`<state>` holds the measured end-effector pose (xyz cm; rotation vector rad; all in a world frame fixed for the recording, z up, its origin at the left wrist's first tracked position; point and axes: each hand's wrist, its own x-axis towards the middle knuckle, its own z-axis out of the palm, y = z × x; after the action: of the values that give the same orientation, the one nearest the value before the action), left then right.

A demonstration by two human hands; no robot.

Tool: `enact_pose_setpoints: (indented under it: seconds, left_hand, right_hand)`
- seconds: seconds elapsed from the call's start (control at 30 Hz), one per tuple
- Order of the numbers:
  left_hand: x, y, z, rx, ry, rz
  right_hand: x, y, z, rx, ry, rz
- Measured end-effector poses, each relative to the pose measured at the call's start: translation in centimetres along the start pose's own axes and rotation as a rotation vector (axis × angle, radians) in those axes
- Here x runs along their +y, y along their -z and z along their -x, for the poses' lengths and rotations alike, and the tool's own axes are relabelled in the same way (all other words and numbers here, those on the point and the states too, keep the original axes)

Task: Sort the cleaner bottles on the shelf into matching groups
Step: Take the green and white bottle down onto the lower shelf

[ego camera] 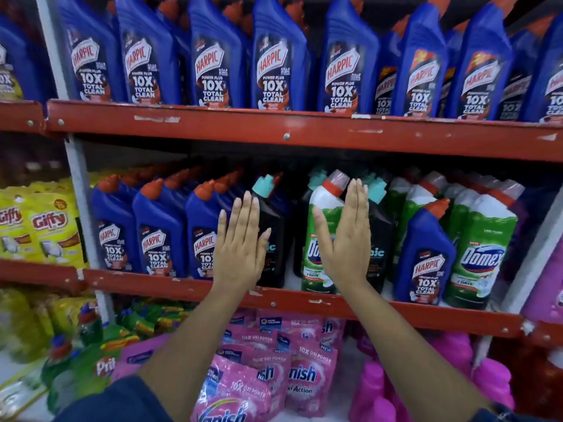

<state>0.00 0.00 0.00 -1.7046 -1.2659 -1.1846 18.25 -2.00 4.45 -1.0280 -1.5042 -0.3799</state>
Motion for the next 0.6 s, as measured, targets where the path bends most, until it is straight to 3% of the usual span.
enact_pose_setpoints:
  seconds: [0.17, 0.4, 0.6]
  left_hand:
    - [-1.9, -0.9, 5.7, -0.081, 0.045, -0.018]
    - [-4.7, -2.8, 9.4, -0.274, 0.13, -0.063]
    - [-5.7, -4.5, 10.9, -0.221, 0.127, -0.031]
  right_hand:
    - [0.2, -2.0, 1.4, -0.009, -0.146, -0.079]
    - [-0.4, -3.7, 0.8, 0.129, -0.274, -0.134]
    - [0.0, -4.7, 0.5, 0.175, -0.28, -0.134]
